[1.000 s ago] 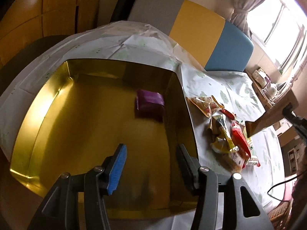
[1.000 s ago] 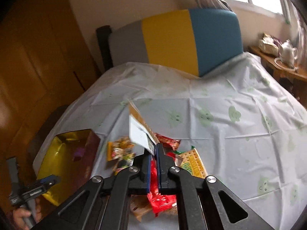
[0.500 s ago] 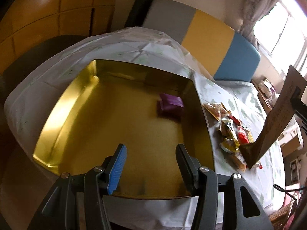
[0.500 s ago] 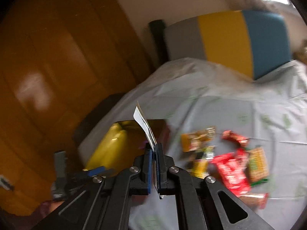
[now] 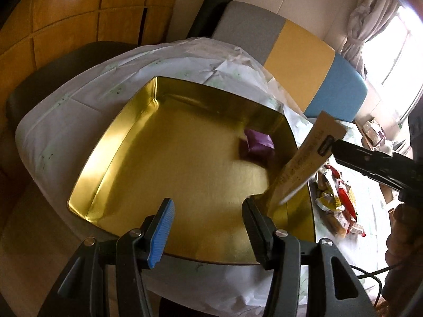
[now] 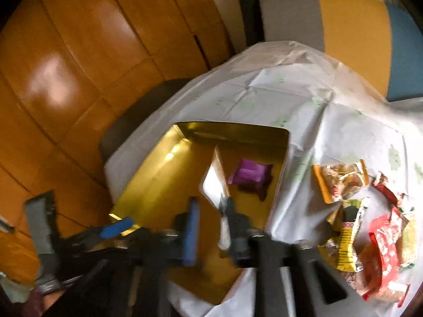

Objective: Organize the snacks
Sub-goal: 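Carry the white-brown stick pack into the gold tray and open the right tool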

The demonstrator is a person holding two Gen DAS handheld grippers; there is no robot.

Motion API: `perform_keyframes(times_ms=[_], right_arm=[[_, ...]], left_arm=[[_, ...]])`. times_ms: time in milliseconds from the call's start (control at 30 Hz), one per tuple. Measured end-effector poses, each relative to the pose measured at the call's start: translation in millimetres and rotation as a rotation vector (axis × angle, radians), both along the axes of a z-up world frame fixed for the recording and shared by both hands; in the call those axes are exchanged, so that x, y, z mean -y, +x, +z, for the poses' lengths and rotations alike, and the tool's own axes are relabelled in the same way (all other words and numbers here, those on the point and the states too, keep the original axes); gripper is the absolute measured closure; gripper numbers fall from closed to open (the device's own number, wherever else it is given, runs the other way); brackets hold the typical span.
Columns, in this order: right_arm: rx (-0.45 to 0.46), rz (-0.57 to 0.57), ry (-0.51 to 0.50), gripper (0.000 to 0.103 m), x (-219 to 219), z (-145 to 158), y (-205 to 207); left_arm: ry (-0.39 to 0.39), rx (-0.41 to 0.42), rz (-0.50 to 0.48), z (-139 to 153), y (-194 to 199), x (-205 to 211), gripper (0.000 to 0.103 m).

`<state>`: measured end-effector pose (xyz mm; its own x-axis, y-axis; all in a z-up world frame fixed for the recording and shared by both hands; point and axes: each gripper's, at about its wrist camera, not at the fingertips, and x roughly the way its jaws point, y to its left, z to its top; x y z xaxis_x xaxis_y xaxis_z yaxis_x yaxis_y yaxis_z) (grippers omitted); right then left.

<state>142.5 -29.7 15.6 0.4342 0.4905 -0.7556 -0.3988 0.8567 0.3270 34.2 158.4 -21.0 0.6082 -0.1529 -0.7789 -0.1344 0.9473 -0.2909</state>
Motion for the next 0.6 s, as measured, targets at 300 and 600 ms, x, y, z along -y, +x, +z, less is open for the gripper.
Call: perform_keyframes(times_ms=[300,600], right_arm=[[0.004,-0.082,0.009,0.057,38.1,-2.6,-11.6],[-0.011,-0.157,-0.027,0.054,81.6,-11.5,-30.5]], left_arm=[[0.015,0.001,-0.057,0.5,0.5,22.3,0.049],[0.044,-0.003,-0.096,3.5,1.3,40.1,0.049]])
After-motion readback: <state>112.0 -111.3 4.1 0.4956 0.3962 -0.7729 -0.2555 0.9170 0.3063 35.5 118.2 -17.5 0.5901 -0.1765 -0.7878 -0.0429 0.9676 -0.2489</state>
